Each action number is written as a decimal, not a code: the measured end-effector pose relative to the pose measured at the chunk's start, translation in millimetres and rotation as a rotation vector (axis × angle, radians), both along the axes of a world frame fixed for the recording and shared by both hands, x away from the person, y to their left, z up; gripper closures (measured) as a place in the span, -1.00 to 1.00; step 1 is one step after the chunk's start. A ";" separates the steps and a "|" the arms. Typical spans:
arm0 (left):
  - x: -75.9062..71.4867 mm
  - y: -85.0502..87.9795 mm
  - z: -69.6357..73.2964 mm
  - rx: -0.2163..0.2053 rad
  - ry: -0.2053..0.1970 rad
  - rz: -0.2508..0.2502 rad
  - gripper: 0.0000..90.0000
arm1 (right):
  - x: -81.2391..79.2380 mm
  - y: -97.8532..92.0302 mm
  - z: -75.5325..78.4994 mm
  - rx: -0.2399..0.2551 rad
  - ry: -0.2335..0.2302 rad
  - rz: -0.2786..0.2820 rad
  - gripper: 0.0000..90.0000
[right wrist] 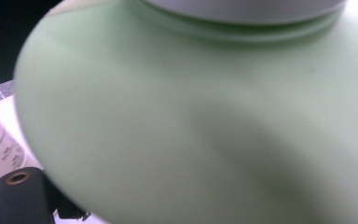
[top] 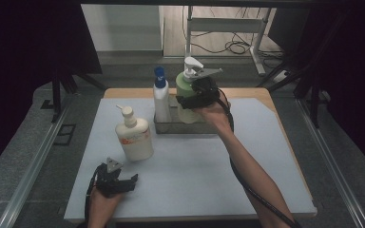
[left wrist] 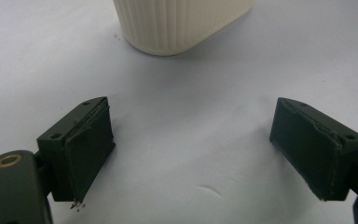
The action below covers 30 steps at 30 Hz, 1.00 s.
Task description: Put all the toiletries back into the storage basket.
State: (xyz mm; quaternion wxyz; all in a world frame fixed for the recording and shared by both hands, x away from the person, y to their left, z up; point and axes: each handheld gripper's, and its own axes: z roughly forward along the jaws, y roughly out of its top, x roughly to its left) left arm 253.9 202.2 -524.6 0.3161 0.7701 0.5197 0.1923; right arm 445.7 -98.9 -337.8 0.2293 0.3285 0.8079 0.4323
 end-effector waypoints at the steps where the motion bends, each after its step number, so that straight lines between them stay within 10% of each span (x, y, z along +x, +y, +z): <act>1: 0.0 0.0 0.0 0.000 0.000 0.000 -0.72 | 1.4 0.6 -0.5 -0.001 -0.001 -0.002 -0.73; 30: -0.1 0.1 0.1 0.001 0.003 0.000 -0.72 | 30.6 9.1 -26.8 -0.031 0.014 -0.040 -0.73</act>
